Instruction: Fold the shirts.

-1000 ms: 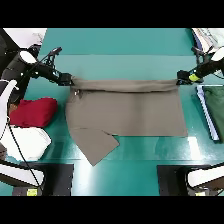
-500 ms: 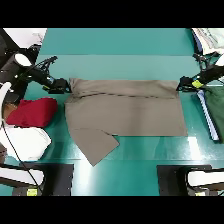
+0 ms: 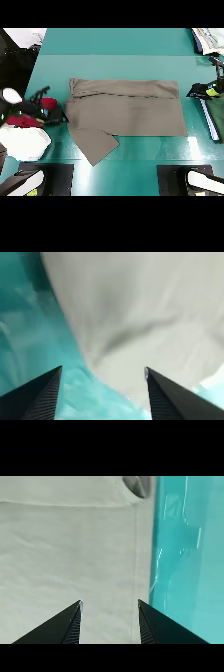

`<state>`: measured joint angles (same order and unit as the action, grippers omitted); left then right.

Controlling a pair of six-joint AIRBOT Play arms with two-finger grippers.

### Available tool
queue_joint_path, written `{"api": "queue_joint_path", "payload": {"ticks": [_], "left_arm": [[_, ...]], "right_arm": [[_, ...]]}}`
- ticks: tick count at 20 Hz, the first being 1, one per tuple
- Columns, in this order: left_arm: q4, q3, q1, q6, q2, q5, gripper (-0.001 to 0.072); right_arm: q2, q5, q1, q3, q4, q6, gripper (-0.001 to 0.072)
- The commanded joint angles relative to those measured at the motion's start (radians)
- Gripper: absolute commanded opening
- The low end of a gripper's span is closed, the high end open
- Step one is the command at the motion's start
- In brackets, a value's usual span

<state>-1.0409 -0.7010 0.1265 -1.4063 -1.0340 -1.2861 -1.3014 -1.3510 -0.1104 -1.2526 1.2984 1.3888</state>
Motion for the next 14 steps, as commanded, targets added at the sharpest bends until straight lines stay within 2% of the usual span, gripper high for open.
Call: {"api": "queue_joint_path", "payload": {"ticks": [1,7,11,14], "left_arm": [[0.088,0.212,0.002,-0.018,0.138,0.021,0.0601],[0.109,0.314,0.002,0.019,0.144,0.070,0.0601],[0.213,0.359,0.002,0.072,0.144,0.127,0.0601],[0.228,0.386,0.002,0.079,0.144,0.179,0.0600]], "right_arm": [[0.030,0.018,-0.014,0.031,-0.033,-0.003,0.0409],[0.030,0.036,-0.014,0.031,-0.076,-0.003,0.0409],[0.030,0.042,-0.014,0.031,-0.077,-0.003,0.0409],[0.030,0.043,-0.014,0.031,-0.077,-0.003,0.0409]]}}
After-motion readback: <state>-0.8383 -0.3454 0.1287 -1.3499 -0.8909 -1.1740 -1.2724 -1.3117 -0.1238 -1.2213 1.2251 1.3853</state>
